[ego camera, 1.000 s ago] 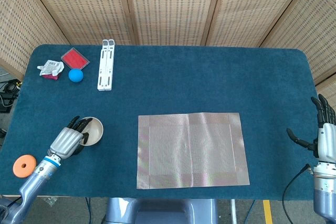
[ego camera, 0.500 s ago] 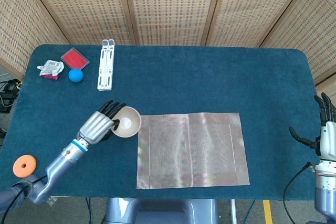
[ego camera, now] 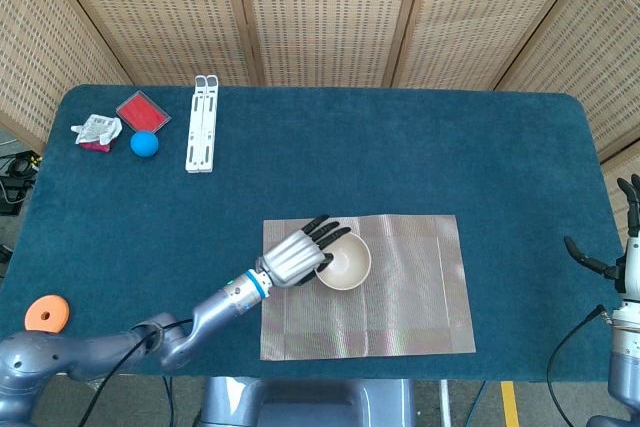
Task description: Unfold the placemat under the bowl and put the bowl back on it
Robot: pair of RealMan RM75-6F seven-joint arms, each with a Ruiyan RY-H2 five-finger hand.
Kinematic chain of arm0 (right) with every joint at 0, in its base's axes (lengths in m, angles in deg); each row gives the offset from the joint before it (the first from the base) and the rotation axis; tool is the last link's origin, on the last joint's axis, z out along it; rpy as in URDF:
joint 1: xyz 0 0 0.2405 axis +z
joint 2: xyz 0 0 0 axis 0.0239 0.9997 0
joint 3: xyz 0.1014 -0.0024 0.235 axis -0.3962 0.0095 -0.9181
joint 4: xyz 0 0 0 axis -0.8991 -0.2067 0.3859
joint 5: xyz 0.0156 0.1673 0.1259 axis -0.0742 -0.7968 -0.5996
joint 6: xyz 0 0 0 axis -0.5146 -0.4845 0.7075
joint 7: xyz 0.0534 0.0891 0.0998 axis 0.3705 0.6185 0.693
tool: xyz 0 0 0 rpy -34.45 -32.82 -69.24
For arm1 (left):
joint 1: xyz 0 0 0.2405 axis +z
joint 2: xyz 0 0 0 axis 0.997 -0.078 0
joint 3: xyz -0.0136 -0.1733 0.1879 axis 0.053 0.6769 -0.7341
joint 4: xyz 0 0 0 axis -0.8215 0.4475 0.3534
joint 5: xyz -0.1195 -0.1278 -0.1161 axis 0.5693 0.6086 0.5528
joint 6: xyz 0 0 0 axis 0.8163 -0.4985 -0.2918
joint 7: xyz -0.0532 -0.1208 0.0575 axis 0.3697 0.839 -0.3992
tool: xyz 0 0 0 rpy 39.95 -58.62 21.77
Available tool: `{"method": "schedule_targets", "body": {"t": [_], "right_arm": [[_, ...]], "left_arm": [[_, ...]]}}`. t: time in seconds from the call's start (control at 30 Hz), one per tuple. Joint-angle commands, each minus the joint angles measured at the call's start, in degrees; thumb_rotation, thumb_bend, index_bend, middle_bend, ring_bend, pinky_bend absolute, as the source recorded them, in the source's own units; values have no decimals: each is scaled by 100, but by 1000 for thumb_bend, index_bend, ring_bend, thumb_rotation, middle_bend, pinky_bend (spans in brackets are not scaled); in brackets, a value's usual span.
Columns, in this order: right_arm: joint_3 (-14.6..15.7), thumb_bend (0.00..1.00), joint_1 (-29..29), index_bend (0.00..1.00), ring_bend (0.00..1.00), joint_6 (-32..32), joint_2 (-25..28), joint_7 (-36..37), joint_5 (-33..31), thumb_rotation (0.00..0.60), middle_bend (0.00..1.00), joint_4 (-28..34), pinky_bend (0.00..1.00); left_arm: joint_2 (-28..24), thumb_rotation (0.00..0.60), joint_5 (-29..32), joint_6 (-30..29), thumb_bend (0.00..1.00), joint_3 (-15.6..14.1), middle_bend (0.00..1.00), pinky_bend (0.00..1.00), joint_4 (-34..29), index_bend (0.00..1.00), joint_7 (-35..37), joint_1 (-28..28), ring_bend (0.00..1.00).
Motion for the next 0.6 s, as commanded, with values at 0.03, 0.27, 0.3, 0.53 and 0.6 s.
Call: {"method": "schedule_targets", "body": {"t": [0.03, 0.27, 0.3, 0.53, 0.6], "right_arm": [[-3, 346, -3, 124, 0, 10, 5, 15, -7, 600, 0, -6, 0], [4, 346, -24, 124, 0, -36, 22, 30, 43, 600, 0, 30, 0], [9, 346, -28, 124, 0, -51, 22, 20, 56, 600, 0, 39, 0], [58, 346, -53, 124, 0, -143, 26, -59, 168, 600, 0, 95, 0], [71, 346, -63, 124, 0, -162, 36, -82, 189, 600, 0, 137, 0]], "left_arm": [[363, 600, 189, 202, 548, 83, 0, 0, 262, 709, -130, -230, 0], [439, 600, 502, 382, 398, 59, 0, 0, 293, 441, -371, -296, 0], [345, 600, 594, 424, 293, 58, 0, 0, 182, 294, -474, -279, 0], [-495, 600, 972, -43, 41, 0, 0, 0, -798, 0, -944, 180, 0], [-870, 600, 1076, -298, 41, -49, 0, 0, -1157, 0, -1087, 405, 0]]}}
